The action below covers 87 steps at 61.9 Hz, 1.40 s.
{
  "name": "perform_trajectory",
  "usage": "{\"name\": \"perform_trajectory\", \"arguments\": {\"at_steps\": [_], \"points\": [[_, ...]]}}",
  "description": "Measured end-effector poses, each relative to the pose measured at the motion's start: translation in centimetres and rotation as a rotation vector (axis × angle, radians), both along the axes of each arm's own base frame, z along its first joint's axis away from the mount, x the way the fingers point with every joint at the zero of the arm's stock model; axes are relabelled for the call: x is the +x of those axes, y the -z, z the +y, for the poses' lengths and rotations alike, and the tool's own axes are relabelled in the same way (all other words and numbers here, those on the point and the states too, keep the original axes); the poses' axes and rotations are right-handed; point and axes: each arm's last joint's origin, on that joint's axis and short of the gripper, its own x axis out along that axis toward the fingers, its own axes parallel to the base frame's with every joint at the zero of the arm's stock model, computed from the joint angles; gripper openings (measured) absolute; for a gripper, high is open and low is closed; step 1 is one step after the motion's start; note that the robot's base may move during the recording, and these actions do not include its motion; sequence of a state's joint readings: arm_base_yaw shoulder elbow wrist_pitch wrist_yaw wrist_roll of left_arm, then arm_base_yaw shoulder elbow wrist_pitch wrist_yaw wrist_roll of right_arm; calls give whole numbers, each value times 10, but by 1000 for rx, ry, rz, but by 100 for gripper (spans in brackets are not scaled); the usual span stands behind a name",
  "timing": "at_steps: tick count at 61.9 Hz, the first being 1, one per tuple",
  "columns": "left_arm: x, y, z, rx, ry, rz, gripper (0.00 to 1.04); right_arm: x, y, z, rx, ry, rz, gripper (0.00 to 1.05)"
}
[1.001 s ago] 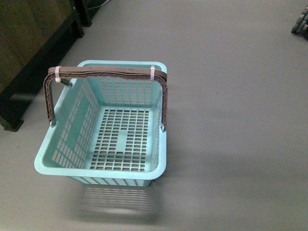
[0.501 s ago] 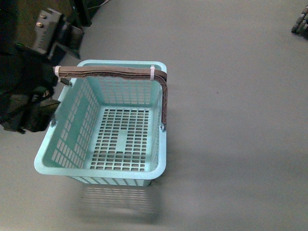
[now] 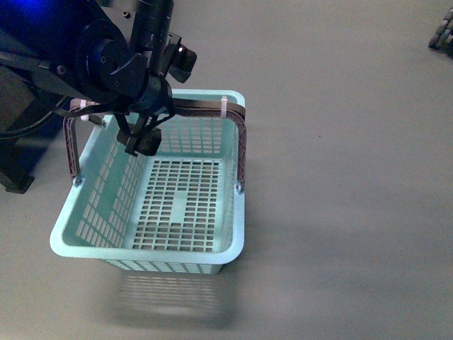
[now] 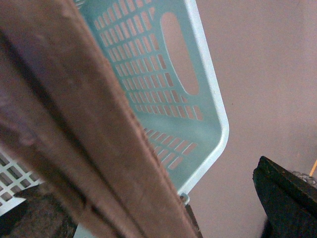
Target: Pick mango and avocado into basket
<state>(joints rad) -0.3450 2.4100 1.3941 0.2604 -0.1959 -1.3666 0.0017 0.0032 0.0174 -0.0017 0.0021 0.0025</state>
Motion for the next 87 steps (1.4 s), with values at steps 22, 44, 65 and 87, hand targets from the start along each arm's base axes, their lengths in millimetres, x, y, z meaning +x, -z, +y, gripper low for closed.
{"name": "perform_trajectory", "arguments": {"at_steps": [22, 44, 65, 87], "points": [[12, 12, -5, -21, -10, 26, 44, 0, 0, 0, 0, 0, 0, 96], [-11, -5, 7, -95, -105, 52, 14, 0, 0, 0, 0, 0, 0, 96], [-85, -131, 40, -169, -177, -150, 14, 0, 0, 0, 0, 0, 0, 96], [-172, -246, 63, -223, -280, -308, 14, 0, 0, 0, 0, 0, 0, 96]]}}
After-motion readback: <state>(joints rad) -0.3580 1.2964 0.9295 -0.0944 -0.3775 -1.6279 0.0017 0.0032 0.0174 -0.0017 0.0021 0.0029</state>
